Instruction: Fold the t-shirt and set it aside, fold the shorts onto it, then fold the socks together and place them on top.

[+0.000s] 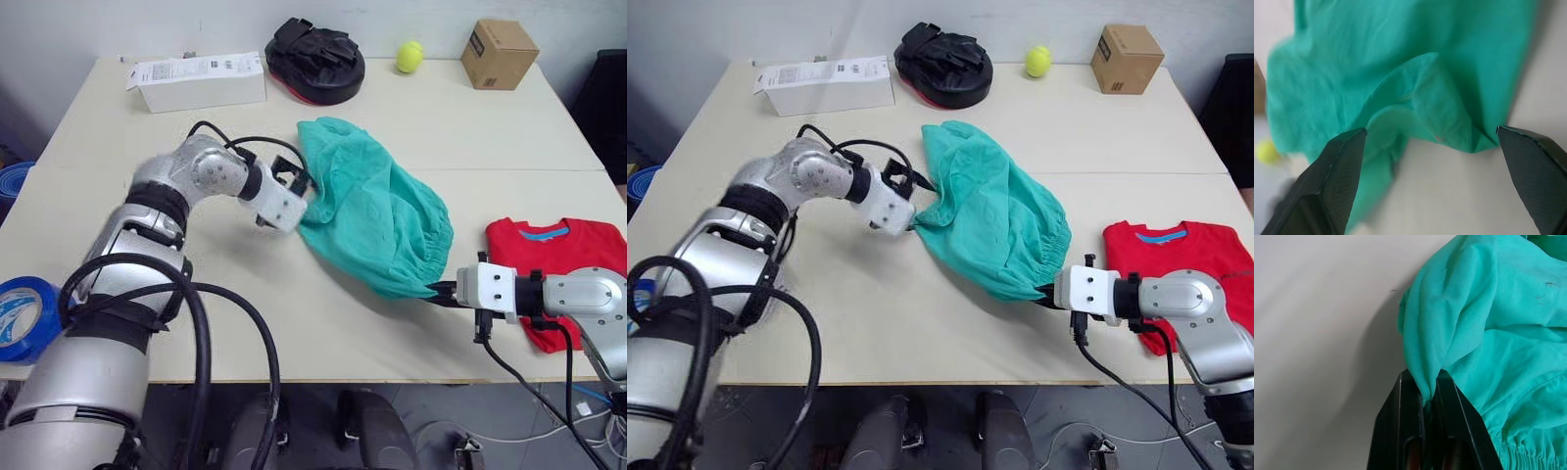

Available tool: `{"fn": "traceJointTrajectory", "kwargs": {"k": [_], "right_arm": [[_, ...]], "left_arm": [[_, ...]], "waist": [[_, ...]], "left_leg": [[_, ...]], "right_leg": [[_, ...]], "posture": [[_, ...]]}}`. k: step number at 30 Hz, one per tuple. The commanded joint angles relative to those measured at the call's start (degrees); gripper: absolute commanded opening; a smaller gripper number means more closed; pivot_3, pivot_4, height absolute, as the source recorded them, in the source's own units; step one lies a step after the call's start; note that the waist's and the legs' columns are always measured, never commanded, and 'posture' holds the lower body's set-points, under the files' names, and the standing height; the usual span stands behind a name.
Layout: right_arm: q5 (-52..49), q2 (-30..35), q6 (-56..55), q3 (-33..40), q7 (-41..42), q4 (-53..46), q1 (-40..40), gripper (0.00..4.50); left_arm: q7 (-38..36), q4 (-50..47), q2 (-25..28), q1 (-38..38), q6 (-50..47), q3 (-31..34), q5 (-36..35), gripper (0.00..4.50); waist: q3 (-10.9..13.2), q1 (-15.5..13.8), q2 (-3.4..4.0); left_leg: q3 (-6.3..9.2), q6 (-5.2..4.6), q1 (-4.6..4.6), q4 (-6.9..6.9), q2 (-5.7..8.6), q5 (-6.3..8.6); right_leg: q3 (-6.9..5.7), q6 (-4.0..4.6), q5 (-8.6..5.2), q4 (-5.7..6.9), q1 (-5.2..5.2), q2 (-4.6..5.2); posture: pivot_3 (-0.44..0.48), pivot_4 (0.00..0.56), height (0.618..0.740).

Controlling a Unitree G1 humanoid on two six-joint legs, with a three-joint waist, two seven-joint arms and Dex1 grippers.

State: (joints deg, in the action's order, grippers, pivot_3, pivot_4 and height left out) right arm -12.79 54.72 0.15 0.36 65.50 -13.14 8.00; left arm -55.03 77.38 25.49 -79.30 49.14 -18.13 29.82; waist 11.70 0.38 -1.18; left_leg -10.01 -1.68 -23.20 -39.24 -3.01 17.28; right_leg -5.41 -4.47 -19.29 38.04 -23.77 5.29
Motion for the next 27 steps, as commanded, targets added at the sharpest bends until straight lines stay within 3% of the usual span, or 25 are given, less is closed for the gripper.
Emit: {"fn": "traceJointTrajectory", "kwargs": {"k": [1, 5, 11, 17, 21, 27], "right_arm": [[-1.1, 0.6, 0.0, 2.3, -0.1, -1.6, -0.3, 0.0], [-1.2, 0.5, -0.1, 2.2, 0.3, -1.0, 0.2, 0.0], [-1.2, 0.3, -0.1, 1.9, 0.3, -1.0, 0.6, 0.0], [-1.0, 0.2, -0.3, 1.9, 0.2, -1.0, 0.4, 0.0], [-1.0, 0.3, -0.1, 2.1, -0.1, -1.2, 0.1, 0.0], [-1.0, 0.6, -0.2, 3.1, -0.4, -1.4, -1.2, 0.0]], "left_arm": [[-12.0, -4.3, 0.9, 1.2, -14.0, 6.2, -10.0, 4.45], [-11.9, -10.6, -1.3, 4.2, -29.8, 8.9, -14.0, 4.45], [-2.2, -14.5, -5.1, 6.1, -48.6, 11.7, -16.9, 4.45], [2.6, -15.7, -8.1, 7.3, -53.2, 12.3, -18.8, 4.45], [-0.3, -18.9, -9.1, 9.2, -56.1, 11.4, -20.3, 4.45], [-11.3, -37.9, -4.9, 16.9, -64.9, 9.8, -24.4, 4.45]], "waist": [[0.0, 0.0, 0.0], [0.0, -0.2, 0.0], [0.0, -0.3, 0.0], [0.0, -0.3, 0.0], [0.0, -0.3, 0.0], [0.0, -0.2, 0.0]], "left_leg": [[0.02, 0.02, 0.0, 0.0, 0.01, -0.01], [0.13, -0.01, 0.04, -0.02, 0.11, -0.04], [0.29, -0.14, 0.0, -0.06, 0.25, -0.08], [0.31, -0.14, 0.0, -0.06, 0.26, -0.08], [0.3, -0.13, 0.01, -0.06, 0.26, -0.08], [0.29, -0.12, 0.01, -0.05, 0.25, -0.09]], "right_leg": [[-0.01, 0.0, 0.0, 0.0, 0.01, -0.01], [-0.01, -0.03, 0.01, 0.07, 0.06, 0.07], [-0.06, -0.22, 0.12, 0.0, 0.18, 0.23], [-0.06, -0.23, 0.13, 0.02, 0.18, 0.26], [-0.06, -0.23, 0.13, 0.03, 0.18, 0.24], [-0.02, -0.23, 0.12, 0.06, 0.17, 0.23]], "posture": [[0.0, 0.15, 0.74], [0.0, 0.15, 0.74], [0.0, 0.15, 0.74], [0.0, 0.15, 0.74], [0.0, 0.15, 0.74], [0.0, 0.15, 0.74]]}}
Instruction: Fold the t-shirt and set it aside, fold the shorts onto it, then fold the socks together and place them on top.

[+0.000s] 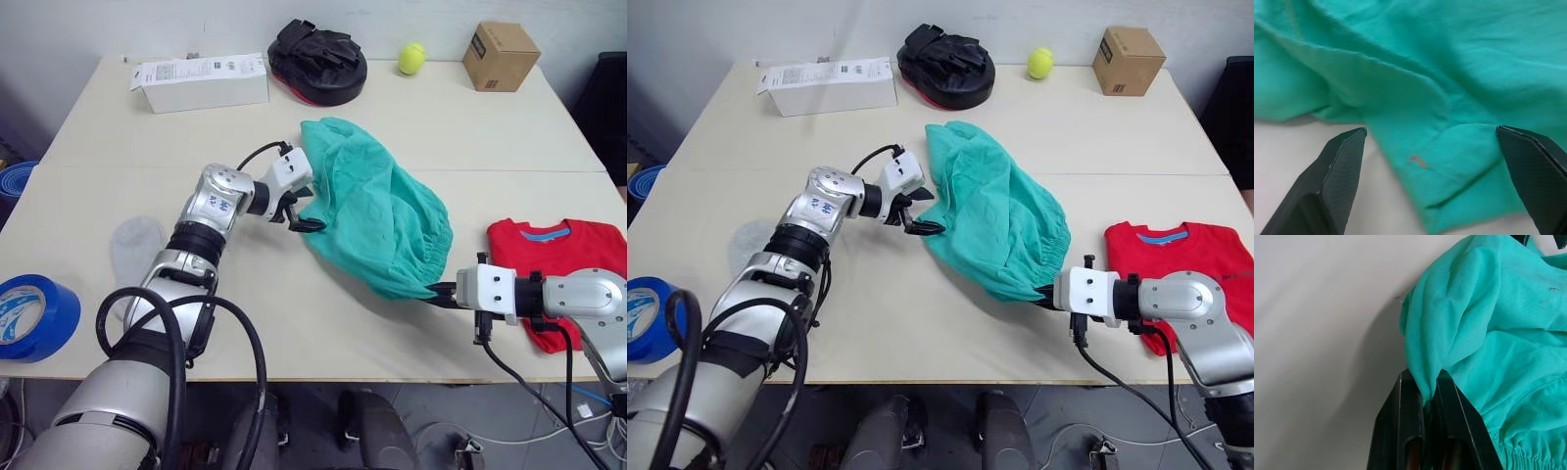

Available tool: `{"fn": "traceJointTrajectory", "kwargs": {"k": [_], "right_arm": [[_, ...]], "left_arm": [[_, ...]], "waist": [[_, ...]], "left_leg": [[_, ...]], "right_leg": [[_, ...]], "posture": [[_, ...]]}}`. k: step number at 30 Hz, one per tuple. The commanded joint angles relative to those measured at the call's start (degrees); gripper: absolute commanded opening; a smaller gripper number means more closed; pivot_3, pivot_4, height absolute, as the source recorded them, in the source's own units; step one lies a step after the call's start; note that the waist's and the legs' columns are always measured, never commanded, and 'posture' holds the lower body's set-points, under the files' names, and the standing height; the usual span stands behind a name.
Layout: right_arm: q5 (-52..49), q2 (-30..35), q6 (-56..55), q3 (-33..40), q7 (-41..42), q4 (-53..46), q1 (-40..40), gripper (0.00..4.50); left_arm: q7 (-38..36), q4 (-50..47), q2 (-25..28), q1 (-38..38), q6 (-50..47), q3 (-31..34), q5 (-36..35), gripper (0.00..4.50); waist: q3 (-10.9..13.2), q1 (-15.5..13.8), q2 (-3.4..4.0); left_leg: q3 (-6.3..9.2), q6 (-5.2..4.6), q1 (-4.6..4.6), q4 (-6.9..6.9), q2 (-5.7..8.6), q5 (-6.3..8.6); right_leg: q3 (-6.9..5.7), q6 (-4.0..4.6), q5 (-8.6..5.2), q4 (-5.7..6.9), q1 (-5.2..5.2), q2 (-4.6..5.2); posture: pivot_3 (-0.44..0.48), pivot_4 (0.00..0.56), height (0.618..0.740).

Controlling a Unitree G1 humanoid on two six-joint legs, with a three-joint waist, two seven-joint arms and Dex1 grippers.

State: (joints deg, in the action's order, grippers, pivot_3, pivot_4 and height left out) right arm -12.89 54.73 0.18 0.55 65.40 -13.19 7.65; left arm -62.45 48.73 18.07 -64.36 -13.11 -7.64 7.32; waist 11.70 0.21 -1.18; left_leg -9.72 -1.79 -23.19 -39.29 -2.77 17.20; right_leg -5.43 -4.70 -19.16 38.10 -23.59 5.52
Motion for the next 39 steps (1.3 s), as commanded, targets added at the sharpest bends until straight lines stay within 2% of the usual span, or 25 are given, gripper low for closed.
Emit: {"fn": "traceJointTrajectory", "kwargs": {"k": [1, 6, 14, 17, 24, 28, 29, 34, 39], "right_arm": [[-0.9, 0.6, -0.3, 2.9, -0.4, -1.4, -1.1, 0.0], [-0.8, 0.2, -0.3, 2.5, -0.7, -1.4, -1.0, 0.0], [-1.1, 0.3, -0.3, 2.5, -0.4, -1.1, -0.6, 0.0], [-1.2, 0.2, -0.2, 2.5, -0.4, -1.4, -0.9, 0.0], [-1.1, 0.2, -0.2, 2.5, -0.5, -1.2, -0.6, 0.0], [-0.7, 0.4, -1.2, 2.5, -0.3, -0.6, -1.0, 0.0], [-0.6, 0.4, -1.3, 2.4, -0.2, -0.4, -0.8, 0.0], [-0.4, 0.4, -2.6, 1.7, 1.0, 1.2, 0.7, 0.0], [-0.9, 1.1, -5.8, 0.4, 5.2, 4.2, 2.1, 0.0]], "left_arm": [[-3.3, -11.0, 3.2, 3.3, -2.1, -1.5, -1.1, 4.45], [1.1, -11.4, 2.8, 4.8, 0.0, -3.6, 0.4, 4.45], [8.1, -2.6, -0.3, 1.2, 2.5, -3.6, 0.3, 4.45], [10.5, 0.0, -0.7, 0.4, 3.3, -3.4, 0.5, 3.87], [14.4, 5.1, -1.9, -1.7, 0.6, -1.0, -1.6, 1.59], [15.9, 3.8, -2.6, -1.9, -8.6, 3.1, -5.5, 0.23], [16.6, 2.6, -2.4, -1.6, -11.6, 4.4, -6.6, 0.02], [23.6, -6.8, -0.7, 1.0, -30.5, 13.1, -12.9, 0.02], [33.1, -28.9, 1.1, 9.4, -59.0, 26.8, -19.8, 0.02]], "waist": [[0.0, 0.0, 0.02], [0.0, -0.4, 0.02], [0.0, -0.3, 0.01], [0.0, -0.2, 0.02], [0.0, -0.2, 0.01], [0.0, -0.2, 0.02], [0.0, -0.2, 0.01], [0.0, -0.1, 0.01], [0.0, 0.6, 0.02]], "left_leg": [[0.0, 0.0, 0.0, 0.0, -0.01, 0.0], [0.01, -0.01, 0.01, -0.08, 0.03, 0.0], [0.06, -0.11, -0.01, -0.22, 0.03, 0.05], [0.06, -0.11, -0.01, -0.22, 0.02, 0.05], [0.05, -0.11, -0.01, -0.22, 0.02, 0.05], [0.06, -0.11, -0.01, -0.22, 0.03, 0.05], [0.06, -0.11, -0.01, -0.22, 0.03, 0.05], [0.07, -0.11, -0.01, -0.23, 0.02, 0.05], [0.09, -0.06, 0.03, -0.22, -0.09, 0.04]], "right_leg": [[0.01, 0.0, 0.0, 0.0, 0.0, 0.0], [0.04, 0.0, 0.0, 0.01, 0.04, 0.03], [0.0, -0.05, 0.03, 0.02, 0.11, 0.1], [-0.01, -0.05, 0.03, 0.02, 0.11, 0.09], [-0.02, -0.05, 0.03, 0.02, 0.1, 0.09], [-0.02, -0.05, 0.03, 0.03, 0.11, 0.09], [-0.02, -0.05, 0.03, 0.04, 0.11, 0.09], [0.0, -0.05, 0.03, 0.1, 0.09, 0.11], [0.25, -0.04, 0.02, 0.31, 0.09, 0.22]], "posture": [[0.0, 0.15, 0.74], [0.0, 0.15, 0.74], [0.0, 0.15, 0.74], [0.0, 0.15, 0.74], [0.0, 0.15, 0.74], [0.0, 0.15, 0.74], [0.0, 0.15, 0.74], [0.0, 0.15, 0.74], [0.0, 0.15, 0.74]]}}
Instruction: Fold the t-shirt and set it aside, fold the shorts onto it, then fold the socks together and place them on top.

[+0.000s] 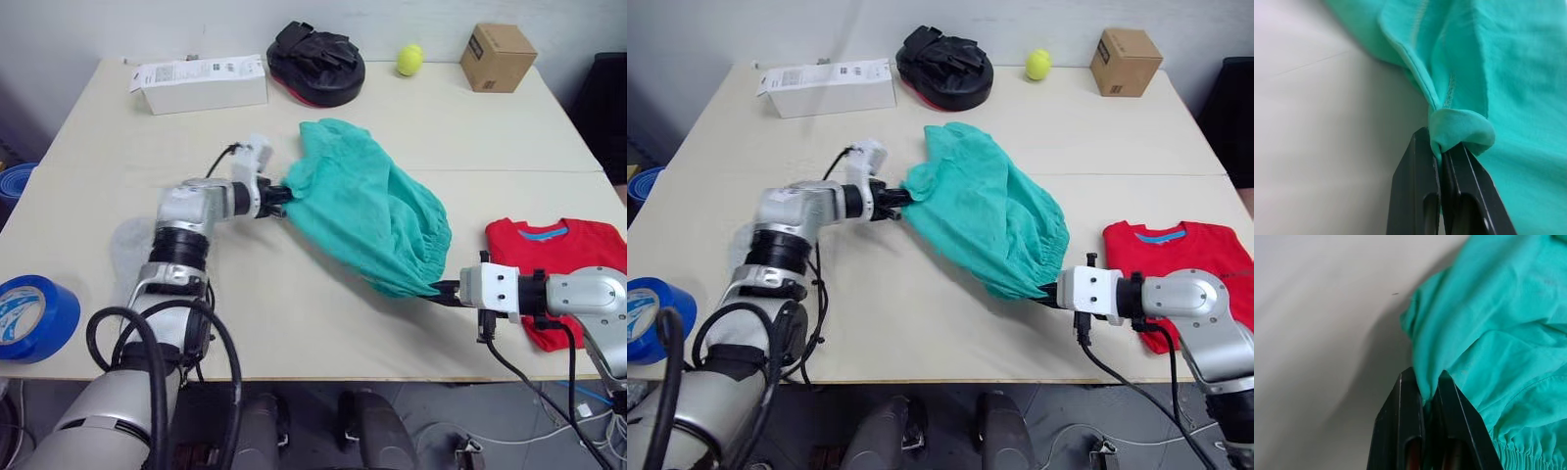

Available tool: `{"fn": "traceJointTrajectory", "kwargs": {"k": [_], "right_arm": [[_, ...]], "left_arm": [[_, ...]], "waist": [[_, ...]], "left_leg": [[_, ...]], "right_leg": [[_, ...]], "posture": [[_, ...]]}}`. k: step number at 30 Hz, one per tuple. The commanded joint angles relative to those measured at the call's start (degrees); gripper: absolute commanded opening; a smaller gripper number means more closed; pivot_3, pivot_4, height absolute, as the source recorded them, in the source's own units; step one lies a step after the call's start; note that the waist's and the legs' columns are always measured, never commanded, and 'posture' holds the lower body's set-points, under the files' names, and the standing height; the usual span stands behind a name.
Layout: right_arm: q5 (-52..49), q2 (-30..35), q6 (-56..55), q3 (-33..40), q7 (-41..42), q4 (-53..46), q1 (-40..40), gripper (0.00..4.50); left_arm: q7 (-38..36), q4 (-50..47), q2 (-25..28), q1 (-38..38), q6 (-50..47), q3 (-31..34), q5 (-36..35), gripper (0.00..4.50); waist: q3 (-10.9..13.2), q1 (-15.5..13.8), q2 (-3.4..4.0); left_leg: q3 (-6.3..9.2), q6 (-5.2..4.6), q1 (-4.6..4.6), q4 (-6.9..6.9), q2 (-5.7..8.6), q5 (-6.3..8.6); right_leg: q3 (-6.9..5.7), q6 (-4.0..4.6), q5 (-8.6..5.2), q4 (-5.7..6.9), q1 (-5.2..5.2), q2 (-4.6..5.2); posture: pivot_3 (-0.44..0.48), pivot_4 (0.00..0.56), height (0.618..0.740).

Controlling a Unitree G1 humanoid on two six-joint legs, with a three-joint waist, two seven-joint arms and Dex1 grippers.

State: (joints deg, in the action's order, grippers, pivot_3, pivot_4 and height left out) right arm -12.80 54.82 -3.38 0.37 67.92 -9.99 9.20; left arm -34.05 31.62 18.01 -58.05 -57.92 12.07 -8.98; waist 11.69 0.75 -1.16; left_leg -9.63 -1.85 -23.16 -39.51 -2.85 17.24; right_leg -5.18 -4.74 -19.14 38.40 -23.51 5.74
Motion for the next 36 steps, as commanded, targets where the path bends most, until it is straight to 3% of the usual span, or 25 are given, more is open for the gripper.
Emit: {"fn": "traceJointTrajectory", "kwargs": {"k": [1, 4, 11, 15, 19, 22, 25, 27, 31, 36], "right_arm": [[-1.6, 1.3, -2.9, 0.5, 4.2, 1.4, 0.4, 0.0], [-2.1, 2.3, -6.3, 0.1, 8.4, 3.1, -0.1, 0.0], [2.3, 2.6, -21.9, -3.2, 14.8, 13.8, 4.5, 0.0], [5.7, 2.7, -32.9, -6.2, 16.9, 22.6, 8.4, 0.0], [7.1, 4.0, -42.6, -8.9, 19.2, 30.9, 11.1, 0.0], [5.8, 5.5, -46.9, -10.4, 20.9, 33.7, 11.4, 0.0], [5.9, 7.2, -52.2, -11.8, 21.4, 36.3, 11.1, 0.0], [5.7, 7.9, -54.4, -12.8, 20.9, 37.3, 10.9, 0.0], [2.4, 10.5, -54.9, -13.9, 20.9, 34.8, 7.2, 0.0], [-5.5, 12.3, -43.8, -13.0, 19.6, 25.7, 2.6, 0.0]], "left_arm": [[6.1, -17.6, 0.9, 5.0, -20.9, 10.3, -4.3, 0.02], [9.9, -33.1, -1.5, 11.2, -33.5, 17.8, -7.0, 0.02], [25.8, -62.5, -10.2, 34.2, -34.6, 27.0, -27.3, 0.02], [37.4, -70.8, -13.6, 45.2, -34.6, 30.8, -42.0, 0.02], [47.6, -73.4, -13.3, 52.7, -34.6, 35.9, -56.0, 0.02], [55.7, -73.3, -9.8, 59.3, -32.1, 37.4, -69.4, 0.02], [67.5, -74.0, -0.8, 76.3, -18.4, 31.1, -90.1, 0.02], [72.8, -74.9, 5.3, 83.7, -9.6, 26.7, -99.0, 0.02], [73.3, -77.7, 12.6, 94.9, 0.0, 23.0, -103.8, 0.02], [69.9, -77.1, 19.1, 96.2, 8.2, 20.9, -103.9, 0.02]], "waist": [[0.0, 0.1, 0.0], [0.0, 0.0, 0.0], [0.0, -0.5, -0.05], [0.0, -0.5, -0.06], [0.0, -0.5, -0.07], [0.0, -0.4, -0.07], [-0.1, 0.2, -0.06], [-0.1, 0.8, -0.05], [-0.2, 0.6, 0.19], [-0.3, 0.7, 0.35]], "left_leg": [[0.03, 0.01, 0.0, 0.0, 0.01, 0.0], [0.09, 0.01, -0.02, -0.02, 0.04, 0.0], [0.14, 0.06, 0.16, -0.04, 0.05, 0.04], [0.12, 0.09, 0.42, 0.0, 0.04, 0.04], [0.15, 0.19, 1.33, 0.29, 0.04, 0.12], [0.15, 0.32, 1.88, 0.4, 0.02, 0.27], [0.17, 0.38, 2.01, 0.47, -0.05, 0.35], [0.27, 0.43, 2.1, 0.49, -0.1, 0.47], [0.64, 0.43, 2.07, 0.44, 0.04, 0.45], [0.79, 0.45, 2.0, 0.45, 0.06, 0.47]], "right_leg": [[0.1, 0.0, 0.0, 0.15, 0.0, 0.0], [0.3, 0.0, 0.0, 0.19, 0.02, 0.0], [0.53, 0.0, 0.0, -0.13, 0.19, 0.13], [0.57, 0.0, 0.0, -0.22, 0.46, 0.14], [0.55, 0.05, -0.03, -0.61, 1.42, 0.13], [0.54, 0.23, -0.13, -0.69, 1.93, 0.13], [0.55, 0.41, -0.25, -0.67, 1.98, 0.14], [0.56, 0.6, -0.35, -0.65, 2.03, 0.14], [0.54, 0.87, -0.5, -0.69, 2.16, 0.15], [0.55, 1.28, -0.72, -0.87, 2.28, 0.04]], "posture": [[0.0, 0.15, 0.74], [0.0, 0.15, 0.74], [0.0, 0.15, 0.74], [0.0, 0.15, 0.74], [0.0, 0.15, 0.74], [0.0, 0.15, 0.74], [0.0, 0.15, 0.74], [0.0, 0.15, 0.74], [0.0, 0.15, 0.74], [0.0, 0.15, 0.74]]}}
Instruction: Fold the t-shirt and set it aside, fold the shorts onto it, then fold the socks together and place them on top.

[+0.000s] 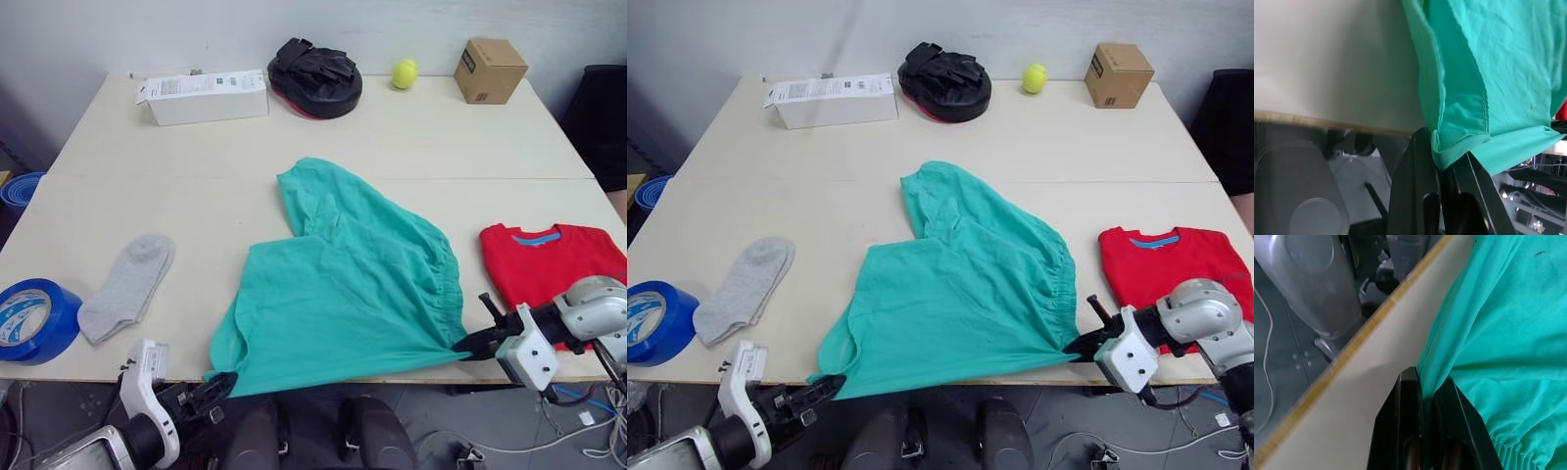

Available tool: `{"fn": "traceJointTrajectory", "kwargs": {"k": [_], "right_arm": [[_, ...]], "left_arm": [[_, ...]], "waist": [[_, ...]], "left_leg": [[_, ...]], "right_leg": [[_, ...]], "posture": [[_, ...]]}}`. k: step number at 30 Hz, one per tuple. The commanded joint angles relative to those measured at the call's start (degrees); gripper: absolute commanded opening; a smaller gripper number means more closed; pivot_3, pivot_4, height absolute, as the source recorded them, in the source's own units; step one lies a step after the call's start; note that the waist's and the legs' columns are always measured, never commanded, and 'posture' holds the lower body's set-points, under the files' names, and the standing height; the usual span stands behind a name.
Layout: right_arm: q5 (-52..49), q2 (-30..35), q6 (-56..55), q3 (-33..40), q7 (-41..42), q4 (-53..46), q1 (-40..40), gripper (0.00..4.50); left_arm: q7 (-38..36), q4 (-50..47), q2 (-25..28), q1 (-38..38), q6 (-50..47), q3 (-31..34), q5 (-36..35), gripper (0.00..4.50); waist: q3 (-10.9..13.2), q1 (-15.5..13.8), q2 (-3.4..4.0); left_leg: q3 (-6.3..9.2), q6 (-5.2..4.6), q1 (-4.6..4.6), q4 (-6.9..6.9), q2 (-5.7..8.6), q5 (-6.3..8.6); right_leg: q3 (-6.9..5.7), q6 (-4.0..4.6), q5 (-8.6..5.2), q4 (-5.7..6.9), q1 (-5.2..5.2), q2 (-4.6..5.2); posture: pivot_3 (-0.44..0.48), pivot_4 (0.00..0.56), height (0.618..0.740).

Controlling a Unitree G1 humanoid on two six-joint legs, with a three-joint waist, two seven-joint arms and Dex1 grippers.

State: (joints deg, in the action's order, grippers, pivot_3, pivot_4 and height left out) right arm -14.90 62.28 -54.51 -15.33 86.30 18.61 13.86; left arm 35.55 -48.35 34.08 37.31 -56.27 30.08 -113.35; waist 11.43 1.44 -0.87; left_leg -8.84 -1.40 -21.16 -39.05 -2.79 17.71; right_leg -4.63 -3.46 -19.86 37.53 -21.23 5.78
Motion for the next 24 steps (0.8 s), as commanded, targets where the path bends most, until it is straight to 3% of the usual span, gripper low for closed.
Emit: {"fn": "traceJointTrajectory", "kwargs": {"k": [1, 5, 6, 11, 15, 18, 19, 21, 24], "right_arm": [[-4.6, 5.3, 9.3, 2.9, 1.2, -4.9, -2.9, 0.0], [-3.3, 4.9, 11.9, 3.8, -0.7, -7.3, -3.2, 0.0], [-2.7, 4.7, 12.1, 3.9, -1.1, -7.2, -3.0, 0.0], [-2.5, 5.3, 13.9, 5.3, -0.8, -7.7, -4.3, 1.39], [-3.2, 7.3, 13.2, 7.4, 0.3, -8.4, -7.8, 2.75], [-4.8, 8.7, 13.9, 10.2, 0.0, -9.1, -9.8, 3.78], [-5.9, 9.2, 14.7, 11.7, -0.1, -9.7, -10.6, 4.16], [-7.7, 10.3, 14.5, 14.6, 0.2, -10.6, -13.4, 4.47], [-8.6, 10.4, 9.1, 17.8, 1.4, -11.2, -18.3, 4.47]], "left_arm": [[-1.0, 3.0, 4.1, 0.7, 7.6, 2.7, 0.4, 0.02], [-3.4, 5.5, 8.4, 0.4, 10.5, 2.8, 0.4, 0.02], [-3.6, 6.2, 9.1, 0.5, 11.1, 2.9, 0.5, 0.24], [-6.9, 6.7, 10.4, 4.2, 12.1, 4.3, 1.8, 1.57], [-18.5, 5.2, 9.9, 9.0, 10.1, 10.2, 4.5, 2.81], [-34.0, 4.5, 10.4, 12.5, 8.2, 18.1, 13.4, 3.75], [-41.8, 3.0, 11.0, 13.6, 9.3, 20.5, 20.2, 4.11], [-57.4, -1.2, 14.0, 16.8, 15.2, 21.9, 39.2, 4.43], [-75.8, -3.0, 18.7, 20.5, 32.9, 16.8, 68.3, 4.43]], "waist": [[0.0, 0.0, 0.09], [-0.1, 0.0, 0.1], [-0.1, 0.1, 0.1], [-0.1, 0.1, 0.1], [-0.1, 0.1, 0.09], [0.0, 0.0, 0.09], [-0.1, 0.1, 0.11], [0.0, 0.0, 0.09], [-0.1, 0.0, 0.16]], "left_leg": [[0.0, 0.0, -0.02, 0.02, 0.0, 0.0], [0.01, 0.01, -0.03, 0.1, -0.02, 0.01], [0.01, 0.02, -0.04, 0.1, -0.03, 0.02], [0.01, 0.03, -0.13, 0.18, -0.03, 0.02], [0.0, 0.02, -0.17, 0.28, -0.02, 0.07], [0.01, 0.03, -0.21, 0.27, -0.02, 0.07], [0.0, 0.04, -0.28, 0.28, -0.02, 0.07], [0.0, 0.25, -0.28, 0.3, -0.03, 0.18], [0.02, 0.41, -0.32, 0.43, 0.03, 0.27]], "right_leg": [[0.0, 0.0, 0.0, -0.02, 0.0, 0.0], [0.0, 0.0, 0.0, -0.09, -0.01, -0.04], [0.0, 0.0, 0.0, -0.1, -0.02, -0.06], [0.0, -0.01, 0.0, -0.12, -0.14, -0.07], [0.0, -0.01, 0.0, -0.21, -0.17, -0.07], [-0.02, 0.13, -0.08, -0.31, -0.21, -0.1], [-0.02, 0.48, -0.27, -0.38, -0.25, -0.14], [-0.02, 0.49, -0.28, -0.43, -0.26, -0.16], [-0.04, 0.49, -0.28, -0.71, -0.31, -0.24]], "posture": [[0.0, 0.15, 0.74], [0.0, 0.15, 0.74], [0.0, 0.15, 0.74], [0.0, 0.15, 0.74], [0.0, 0.15, 0.74], [0.0, 0.15, 0.74], [0.0, 0.15, 0.74], [0.0, 0.15, 0.74], [0.0, 0.15, 0.74]]}}
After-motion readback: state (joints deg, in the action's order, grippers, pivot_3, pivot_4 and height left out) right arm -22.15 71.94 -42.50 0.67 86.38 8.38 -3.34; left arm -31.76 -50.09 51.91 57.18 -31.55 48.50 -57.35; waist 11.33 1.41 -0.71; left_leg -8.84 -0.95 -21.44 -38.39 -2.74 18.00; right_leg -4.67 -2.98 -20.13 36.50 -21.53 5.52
